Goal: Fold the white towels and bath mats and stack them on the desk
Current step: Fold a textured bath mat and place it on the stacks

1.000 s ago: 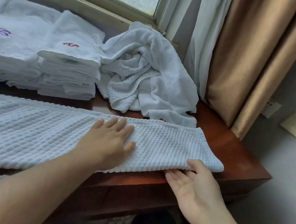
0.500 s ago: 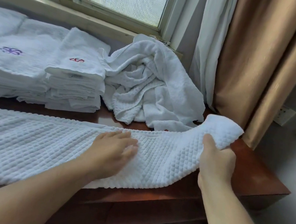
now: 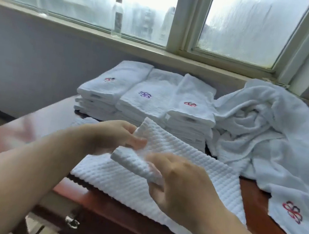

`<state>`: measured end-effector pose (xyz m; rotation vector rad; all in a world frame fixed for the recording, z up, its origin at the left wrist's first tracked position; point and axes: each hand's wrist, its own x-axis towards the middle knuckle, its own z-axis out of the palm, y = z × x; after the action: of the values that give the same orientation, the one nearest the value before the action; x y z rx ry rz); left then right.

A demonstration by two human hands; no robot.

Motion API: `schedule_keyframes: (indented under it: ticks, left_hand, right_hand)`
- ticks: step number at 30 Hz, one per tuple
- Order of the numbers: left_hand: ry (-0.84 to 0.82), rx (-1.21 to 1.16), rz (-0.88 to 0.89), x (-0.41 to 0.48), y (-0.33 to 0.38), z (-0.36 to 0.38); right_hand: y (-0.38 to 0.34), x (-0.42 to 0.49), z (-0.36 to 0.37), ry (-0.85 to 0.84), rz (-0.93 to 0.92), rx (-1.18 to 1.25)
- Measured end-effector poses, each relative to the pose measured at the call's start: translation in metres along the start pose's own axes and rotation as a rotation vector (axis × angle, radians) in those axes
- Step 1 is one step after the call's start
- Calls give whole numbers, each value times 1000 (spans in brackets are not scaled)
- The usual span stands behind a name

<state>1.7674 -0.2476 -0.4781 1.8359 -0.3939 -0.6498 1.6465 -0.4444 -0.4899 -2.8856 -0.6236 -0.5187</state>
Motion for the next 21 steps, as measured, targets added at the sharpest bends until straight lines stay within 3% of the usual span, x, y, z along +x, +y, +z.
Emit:
schedule_keyframes:
  ticks: [7,14,21]
  left_hand:
    - [219,108,-36,-32,-32,-74]
    - [294,37,-84,-42,-47,-115]
    - [369,228,-238,-47,-51,-141]
  right_hand:
    - [-27,26,31,-197,-83,10]
    - [-60,74,30,-172,-161,33]
    - [-80,94,41,-143,-288,-93]
